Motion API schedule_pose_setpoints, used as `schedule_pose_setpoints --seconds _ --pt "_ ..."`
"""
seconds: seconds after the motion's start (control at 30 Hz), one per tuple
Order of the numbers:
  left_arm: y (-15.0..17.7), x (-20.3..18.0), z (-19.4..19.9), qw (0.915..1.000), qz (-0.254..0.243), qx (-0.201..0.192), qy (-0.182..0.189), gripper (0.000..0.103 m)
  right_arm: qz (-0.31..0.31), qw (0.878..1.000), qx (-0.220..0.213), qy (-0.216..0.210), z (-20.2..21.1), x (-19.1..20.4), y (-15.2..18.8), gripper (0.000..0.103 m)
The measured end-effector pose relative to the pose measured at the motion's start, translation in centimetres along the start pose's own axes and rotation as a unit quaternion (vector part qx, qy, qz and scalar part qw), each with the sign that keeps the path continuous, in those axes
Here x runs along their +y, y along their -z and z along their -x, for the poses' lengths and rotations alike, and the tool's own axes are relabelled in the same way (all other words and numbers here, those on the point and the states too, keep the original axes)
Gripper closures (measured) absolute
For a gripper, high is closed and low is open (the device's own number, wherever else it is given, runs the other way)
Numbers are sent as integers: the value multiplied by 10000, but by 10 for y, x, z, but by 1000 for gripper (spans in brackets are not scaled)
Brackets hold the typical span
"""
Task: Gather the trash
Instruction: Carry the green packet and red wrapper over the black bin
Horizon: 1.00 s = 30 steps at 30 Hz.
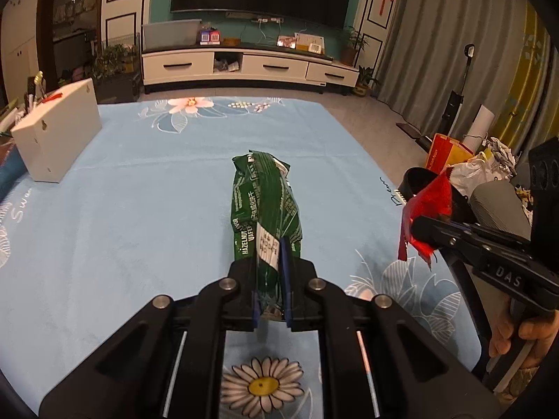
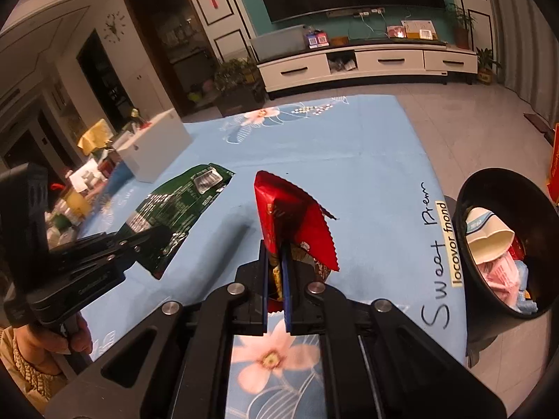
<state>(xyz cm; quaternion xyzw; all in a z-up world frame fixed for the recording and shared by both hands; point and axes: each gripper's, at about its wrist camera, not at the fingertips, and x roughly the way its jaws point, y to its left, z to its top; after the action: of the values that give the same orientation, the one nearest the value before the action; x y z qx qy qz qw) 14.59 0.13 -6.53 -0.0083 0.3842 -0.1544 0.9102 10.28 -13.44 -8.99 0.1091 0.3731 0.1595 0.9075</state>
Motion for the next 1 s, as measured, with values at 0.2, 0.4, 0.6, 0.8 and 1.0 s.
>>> schedule_pose_setpoints --seconds 0.2,0.4,0.6,0.8,1.0 --pt "8 -14 29 9998 -84 -191 -57 92 16 9999 -133 -60 27 5 12 96" --pt "19 -24 45 9996 -88 -241 -114 91 19 9998 -196 -64 39 3 21 96" --pt "28 -33 53 9996 -140 -221 -111 91 -42 9998 -196 -49 49 -2 31 96" --pt "29 -42 58 9994 -193 -276 -103 91 -21 9995 -321 -48 63 -3 30 96" --pt "30 -51 62 9991 -265 -323 -115 91 -42 9991 -416 -62 70 -6 30 96"
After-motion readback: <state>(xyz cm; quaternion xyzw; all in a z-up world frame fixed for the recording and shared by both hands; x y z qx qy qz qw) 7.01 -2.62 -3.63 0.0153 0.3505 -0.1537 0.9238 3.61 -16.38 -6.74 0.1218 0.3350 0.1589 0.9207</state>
